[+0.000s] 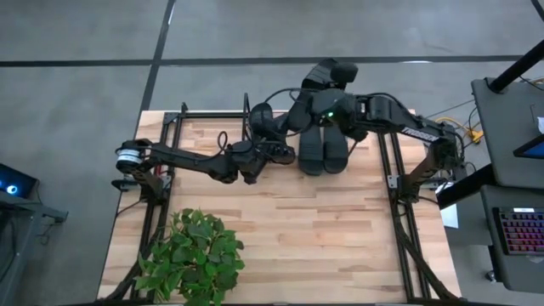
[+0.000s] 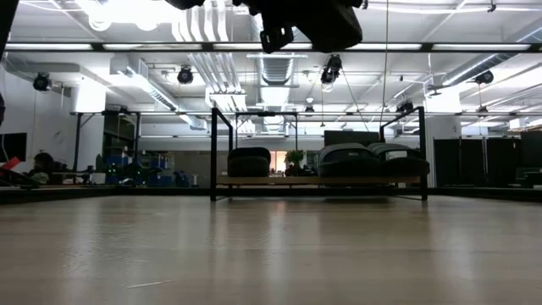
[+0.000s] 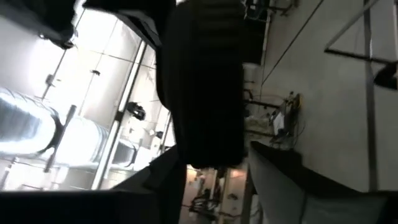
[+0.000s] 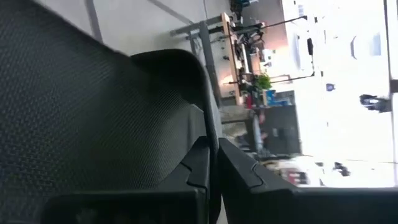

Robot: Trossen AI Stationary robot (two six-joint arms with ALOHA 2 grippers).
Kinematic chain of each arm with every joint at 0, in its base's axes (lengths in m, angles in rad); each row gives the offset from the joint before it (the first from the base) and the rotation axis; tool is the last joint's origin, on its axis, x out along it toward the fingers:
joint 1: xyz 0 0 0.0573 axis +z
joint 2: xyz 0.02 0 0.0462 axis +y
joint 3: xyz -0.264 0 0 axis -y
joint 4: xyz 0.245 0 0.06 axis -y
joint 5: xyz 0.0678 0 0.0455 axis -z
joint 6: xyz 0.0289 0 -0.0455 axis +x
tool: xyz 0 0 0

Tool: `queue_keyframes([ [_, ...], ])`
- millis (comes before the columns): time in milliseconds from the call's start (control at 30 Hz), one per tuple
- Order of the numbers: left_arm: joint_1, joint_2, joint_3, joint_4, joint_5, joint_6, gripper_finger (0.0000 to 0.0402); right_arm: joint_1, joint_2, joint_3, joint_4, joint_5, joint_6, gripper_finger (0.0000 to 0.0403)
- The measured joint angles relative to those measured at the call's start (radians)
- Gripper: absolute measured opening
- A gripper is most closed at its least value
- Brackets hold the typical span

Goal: Pick and place slides into the shelf
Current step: Put the black slipper on the shelf

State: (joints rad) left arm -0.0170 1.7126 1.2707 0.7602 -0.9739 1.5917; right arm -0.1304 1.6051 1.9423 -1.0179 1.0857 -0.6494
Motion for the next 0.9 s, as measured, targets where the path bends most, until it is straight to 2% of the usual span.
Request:
queue_keyframes([
  [133, 0.0, -0.016, -0.036, -0.007, -0.001, -0.075, 0.0181, -0.008, -0.026, -0.001, 0.008, -0.036, 0.026, 0.0009],
  [300, -0.003, -0.071, -0.101, -0.019, 0.013, -0.186, 0.0186, -0.014, -0.053, -0.022, 0.022, -0.076, 0.028, 0.0009],
  [400, -0.016, -0.141, -0.153, -0.068, 0.075, -0.309, 0.0187, -0.016, -0.08, -0.057, 0.066, -0.124, 0.028, 0.0009],
  [533, -0.029, -0.285, -0.198, -0.242, 0.257, -0.575, 0.0188, -0.014, -0.131, -0.13, 0.188, -0.184, -0.032, 0.0008],
  [633, -0.027, -0.404, -0.191, -0.43, 0.461, -0.795, 0.0188, -0.015, -0.18, -0.196, 0.29, -0.26, -0.076, 0.0008],
  [733, -0.026, -0.496, -0.184, -0.507, 0.641, -0.946, 0.0188, -0.015, -0.224, -0.273, 0.373, -0.309, -0.117, 0.0008],
  [833, -0.027, -0.582, -0.183, -0.539, 0.749, -1.05, 0.0189, -0.015, -0.264, -0.372, 0.473, -0.35, -0.155, 0.0008],
  [900, -0.027, -0.638, -0.182, -0.576, 0.768, -1.117, 0.0189, -0.022, -0.292, -0.445, 0.552, -0.393, -0.174, 0.0008],
])
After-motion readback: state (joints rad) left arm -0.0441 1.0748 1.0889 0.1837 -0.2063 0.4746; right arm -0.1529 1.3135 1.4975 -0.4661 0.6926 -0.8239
